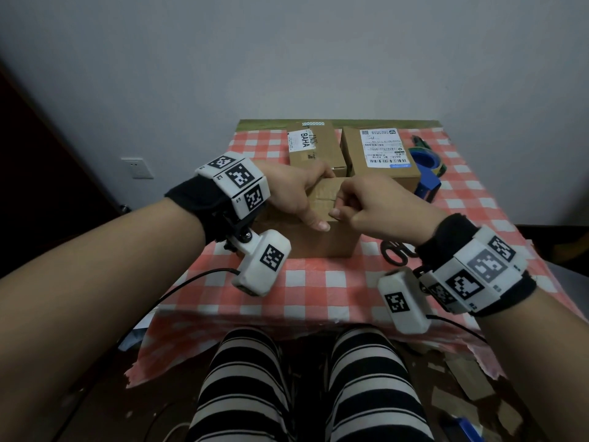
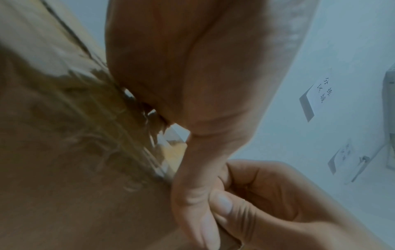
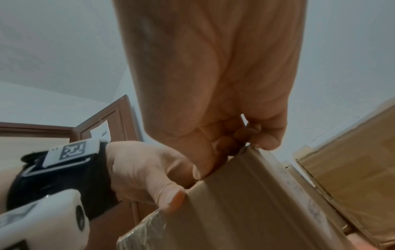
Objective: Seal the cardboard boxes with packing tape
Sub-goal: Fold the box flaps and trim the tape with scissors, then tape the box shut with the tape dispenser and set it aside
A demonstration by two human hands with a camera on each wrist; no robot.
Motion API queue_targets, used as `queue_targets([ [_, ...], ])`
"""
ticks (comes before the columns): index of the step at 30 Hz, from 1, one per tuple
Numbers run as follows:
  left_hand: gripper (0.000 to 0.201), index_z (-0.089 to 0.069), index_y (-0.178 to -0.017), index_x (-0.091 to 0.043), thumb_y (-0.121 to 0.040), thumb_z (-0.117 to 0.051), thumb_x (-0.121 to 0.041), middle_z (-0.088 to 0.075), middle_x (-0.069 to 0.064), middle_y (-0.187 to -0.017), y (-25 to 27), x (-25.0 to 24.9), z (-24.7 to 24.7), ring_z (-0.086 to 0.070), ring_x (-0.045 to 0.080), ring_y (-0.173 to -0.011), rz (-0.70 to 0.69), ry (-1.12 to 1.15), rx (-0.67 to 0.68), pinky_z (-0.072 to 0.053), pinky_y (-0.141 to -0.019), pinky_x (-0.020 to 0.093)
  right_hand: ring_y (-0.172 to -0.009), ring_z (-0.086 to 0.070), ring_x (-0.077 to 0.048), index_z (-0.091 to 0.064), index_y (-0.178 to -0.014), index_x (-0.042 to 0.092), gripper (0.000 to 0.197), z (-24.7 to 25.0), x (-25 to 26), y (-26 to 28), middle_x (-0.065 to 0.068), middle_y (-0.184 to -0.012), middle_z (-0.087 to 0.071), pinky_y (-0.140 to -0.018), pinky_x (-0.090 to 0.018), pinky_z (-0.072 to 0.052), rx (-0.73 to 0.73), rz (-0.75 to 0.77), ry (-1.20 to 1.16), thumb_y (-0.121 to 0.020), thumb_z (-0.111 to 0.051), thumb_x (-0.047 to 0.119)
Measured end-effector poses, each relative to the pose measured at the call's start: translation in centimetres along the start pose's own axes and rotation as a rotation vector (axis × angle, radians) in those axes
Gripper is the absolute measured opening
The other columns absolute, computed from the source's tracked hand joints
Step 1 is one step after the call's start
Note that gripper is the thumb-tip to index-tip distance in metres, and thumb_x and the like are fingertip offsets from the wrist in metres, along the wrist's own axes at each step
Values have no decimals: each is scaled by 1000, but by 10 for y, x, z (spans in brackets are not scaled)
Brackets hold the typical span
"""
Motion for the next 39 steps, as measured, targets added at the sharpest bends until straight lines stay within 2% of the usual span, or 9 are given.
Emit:
queue_targets([
  [3,87,-26,-138,-29,-72,-81,-38,-53,-7,-107,-1,1,1,-53,18,-108,6,16,-7,-46,-94,36,-61,-47,-10,-61,-79,8,13,-1,1,-2,6,-65,-52,-49,-12,-31,-16,-11,37,-90,-63,15],
  [6,85,-25,-138,-28,-74,-80,-36,-49,-14,-98,-2,1,2,-52,16,-102,7,9,-17,-43,-85,29,-72,-52,-22,-63,-79,0,15,-3,7,-2,-8,-74,-59,-57,-27,-23,-26,-7,97,-88,-60,12],
  [9,87,-24,-139,-28,-74,-80,-37,-50,-12,-100,0,1,1,-52,17,-105,9,1,-12,-44,-88,31,-75,-55,-29,-63,-78,-2,18,-3,11,-2,-15,-76,-63,-61,-26,-22,-58,5,115,-86,-59,13],
  [12,89,-23,-140,-30,-72,-81,-40,-52,-5,-114,1,1,1,-51,19,-110,17,3,-6,-44,-96,36,-64,-55,-14,-68,-81,2,15,1,-4,0,-4,-68,-62,-55,-21,-35,-86,-41,-15,-88,-65,14],
  [16,87,-24,-138,-31,-72,-80,-40,-49,-12,-103,3,-1,1,-51,19,-108,28,11,-2,-44,-93,35,-55,-46,-3,-64,-84,17,9,9,-36,8,8,-61,-51,-56,-16,-39,-148,-145,-386,-87,-72,16],
  [24,83,-31,-130,-35,-62,-68,-63,-56,-3,-115,8,-1,4,-55,20,-110,113,48,36,-44,-101,45,-64,-55,-3,-63,-86,18,10,16,-71,17,4,-73,-58,-67,-20,-47,-186,-213,-524,-92,-65,10],
  [31,63,-31,-134,-27,-85,-60,-53,-52,3,-126,1,-1,6,-51,22,-115,160,-7,13,-41,-104,44,-69,-51,-5,-66,-92,14,2,29,-95,25,5,-79,-58,-64,-16,-43,-244,-258,-503,-93,-64,13],
  [36,77,-36,-137,-32,-70,-55,-67,-53,7,-131,3,-4,23,-53,28,-117,198,28,-16,-44,-103,48,-64,-54,-15,-61,-80,19,16,52,-145,34,-4,-79,-60,-61,-30,-49,-449,-423,-652,-92,-64,10],
  [39,71,-40,-137,-32,-75,-58,-63,-48,6,-138,1,-6,40,-48,26,-123,199,72,-66,-40,-106,47,-67,-52,-12,-58,-80,20,17,62,-183,42,-1,-80,-56,-64,-26,-45,-570,-570,-697,-90,-62,7],
])
Point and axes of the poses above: each hand's wrist, its own y-axis away from the middle knuckle, its own z-axis out of the back of the hand, x = y × z, the point moved 10 cm from there along -y, towards the middle knuckle
